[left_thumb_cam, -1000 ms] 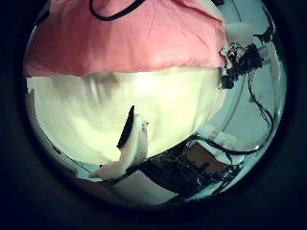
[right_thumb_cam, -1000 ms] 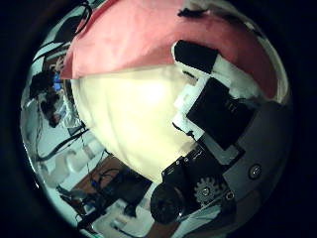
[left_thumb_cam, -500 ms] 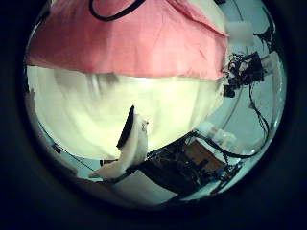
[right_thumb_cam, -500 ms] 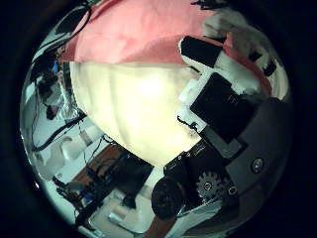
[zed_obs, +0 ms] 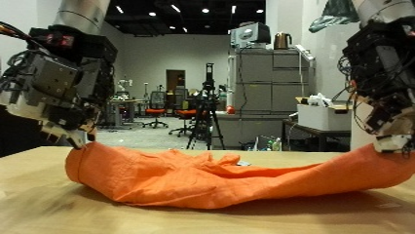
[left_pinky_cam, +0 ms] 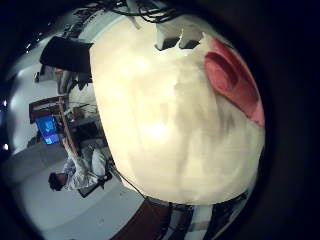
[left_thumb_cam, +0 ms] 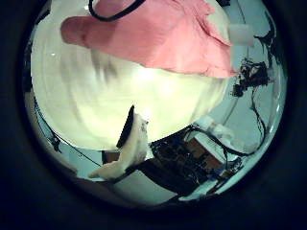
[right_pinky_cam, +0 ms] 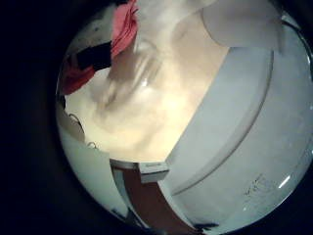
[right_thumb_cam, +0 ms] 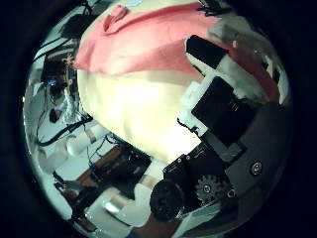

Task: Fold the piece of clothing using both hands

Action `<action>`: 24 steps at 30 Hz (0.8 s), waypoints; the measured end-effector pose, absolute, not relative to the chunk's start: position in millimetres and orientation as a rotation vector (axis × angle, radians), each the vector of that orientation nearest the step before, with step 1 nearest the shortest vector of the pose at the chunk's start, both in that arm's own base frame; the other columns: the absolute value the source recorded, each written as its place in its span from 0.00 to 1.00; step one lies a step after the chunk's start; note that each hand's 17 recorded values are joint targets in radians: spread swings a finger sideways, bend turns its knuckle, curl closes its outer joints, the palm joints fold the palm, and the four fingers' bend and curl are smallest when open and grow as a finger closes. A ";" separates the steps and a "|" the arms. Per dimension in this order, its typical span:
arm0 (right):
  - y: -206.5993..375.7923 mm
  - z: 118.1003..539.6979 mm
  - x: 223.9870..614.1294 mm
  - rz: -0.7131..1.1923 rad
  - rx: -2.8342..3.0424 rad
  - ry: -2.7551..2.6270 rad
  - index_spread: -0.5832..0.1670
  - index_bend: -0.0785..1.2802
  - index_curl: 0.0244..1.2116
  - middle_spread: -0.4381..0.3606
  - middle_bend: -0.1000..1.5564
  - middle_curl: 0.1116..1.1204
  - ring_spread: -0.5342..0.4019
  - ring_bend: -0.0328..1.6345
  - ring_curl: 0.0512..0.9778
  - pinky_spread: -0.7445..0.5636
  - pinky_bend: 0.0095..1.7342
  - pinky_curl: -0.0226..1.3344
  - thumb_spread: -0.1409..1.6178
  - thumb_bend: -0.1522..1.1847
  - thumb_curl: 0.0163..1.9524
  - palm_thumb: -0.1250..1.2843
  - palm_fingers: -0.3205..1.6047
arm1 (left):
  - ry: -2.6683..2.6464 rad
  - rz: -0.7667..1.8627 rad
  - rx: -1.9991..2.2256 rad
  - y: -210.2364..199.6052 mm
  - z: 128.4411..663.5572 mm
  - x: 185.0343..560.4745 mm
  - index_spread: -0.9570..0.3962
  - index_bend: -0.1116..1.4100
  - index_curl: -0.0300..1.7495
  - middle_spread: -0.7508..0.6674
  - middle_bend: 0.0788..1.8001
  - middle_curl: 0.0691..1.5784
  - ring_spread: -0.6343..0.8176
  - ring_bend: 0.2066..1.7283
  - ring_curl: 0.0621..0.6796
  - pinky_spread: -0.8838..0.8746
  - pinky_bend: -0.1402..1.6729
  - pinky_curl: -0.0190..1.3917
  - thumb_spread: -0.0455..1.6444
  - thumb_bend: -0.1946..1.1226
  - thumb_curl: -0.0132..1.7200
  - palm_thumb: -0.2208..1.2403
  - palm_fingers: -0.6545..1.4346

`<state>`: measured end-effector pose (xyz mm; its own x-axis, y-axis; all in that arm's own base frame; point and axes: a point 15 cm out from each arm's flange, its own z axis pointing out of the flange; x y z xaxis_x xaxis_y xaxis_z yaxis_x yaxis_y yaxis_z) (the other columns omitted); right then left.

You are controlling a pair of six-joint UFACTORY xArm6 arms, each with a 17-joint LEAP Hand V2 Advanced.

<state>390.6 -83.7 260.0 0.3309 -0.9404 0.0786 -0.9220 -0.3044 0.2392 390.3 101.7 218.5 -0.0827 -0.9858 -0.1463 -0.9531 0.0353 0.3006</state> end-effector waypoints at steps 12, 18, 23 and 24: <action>75.0 356.8 449.0 0.203 2.734 -1.389 0.42 0.81 0.71 0.39 0.84 0.69 0.35 0.83 0.70 0.34 0.70 0.59 0.70 0.13 0.41 0.92 0.73 | -2.104 -0.503 2.072 129.8 205.3 368.1 0.83 0.18 0.17 0.78 0.06 0.14 0.83 0.16 0.25 0.80 0.26 0.24 0.74 0.14 0.16 0.43 0.30; 214.7 369.4 451.7 0.271 2.938 -1.016 0.42 0.81 0.72 0.39 0.83 0.70 0.34 0.83 0.71 0.34 0.70 0.60 0.71 0.12 0.43 0.91 0.73 | -2.069 -0.501 2.087 138.6 201.8 357.3 0.83 0.18 0.17 0.78 0.06 0.14 0.83 0.16 0.25 0.80 0.26 0.24 0.74 0.14 0.16 0.43 0.30; 311.0 360.2 449.8 0.305 3.021 -0.749 0.42 0.81 0.72 0.38 0.83 0.70 0.34 0.82 0.72 0.34 0.69 0.60 0.71 0.12 0.45 0.91 0.73 | -2.039 -0.485 2.108 146.7 202.1 343.6 0.83 0.18 0.17 0.78 0.06 0.14 0.83 0.16 0.25 0.80 0.26 0.24 0.75 0.14 0.16 0.43 0.30; 323.6 349.9 451.2 0.301 3.019 -0.709 0.42 0.80 0.73 0.38 0.83 0.71 0.34 0.82 0.72 0.34 0.69 0.61 0.71 0.12 0.45 0.91 0.73 | -2.031 -0.480 2.112 147.6 201.7 339.8 0.83 0.18 0.17 0.78 0.06 0.14 0.83 0.16 0.25 0.80 0.26 0.24 0.75 0.14 0.16 0.43 0.30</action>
